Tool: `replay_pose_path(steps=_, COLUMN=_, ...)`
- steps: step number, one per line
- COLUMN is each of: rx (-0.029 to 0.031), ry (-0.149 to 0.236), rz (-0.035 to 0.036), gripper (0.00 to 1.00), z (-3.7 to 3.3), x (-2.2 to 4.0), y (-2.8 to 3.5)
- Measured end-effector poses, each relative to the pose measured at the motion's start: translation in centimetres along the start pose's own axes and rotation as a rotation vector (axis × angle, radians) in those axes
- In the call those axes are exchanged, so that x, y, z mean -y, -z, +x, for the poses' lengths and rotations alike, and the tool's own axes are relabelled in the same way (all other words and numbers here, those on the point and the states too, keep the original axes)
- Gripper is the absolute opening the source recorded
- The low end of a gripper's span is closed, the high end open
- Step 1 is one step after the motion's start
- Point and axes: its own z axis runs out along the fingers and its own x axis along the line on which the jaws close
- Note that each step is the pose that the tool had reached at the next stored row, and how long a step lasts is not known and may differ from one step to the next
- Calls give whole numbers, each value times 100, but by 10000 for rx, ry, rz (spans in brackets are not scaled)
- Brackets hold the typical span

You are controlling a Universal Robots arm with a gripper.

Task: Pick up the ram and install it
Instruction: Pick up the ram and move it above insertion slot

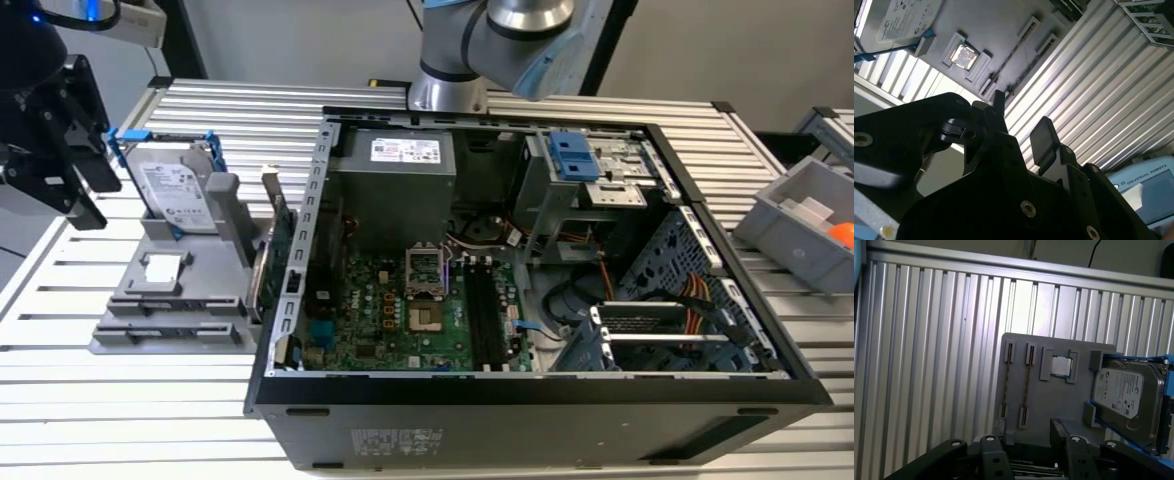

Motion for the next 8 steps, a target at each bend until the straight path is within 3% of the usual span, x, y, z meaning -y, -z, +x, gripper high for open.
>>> replay_pose_path(steps=8, rx=0, ry=0, rz=0, gripper=100, z=2, x=0, y=-61)
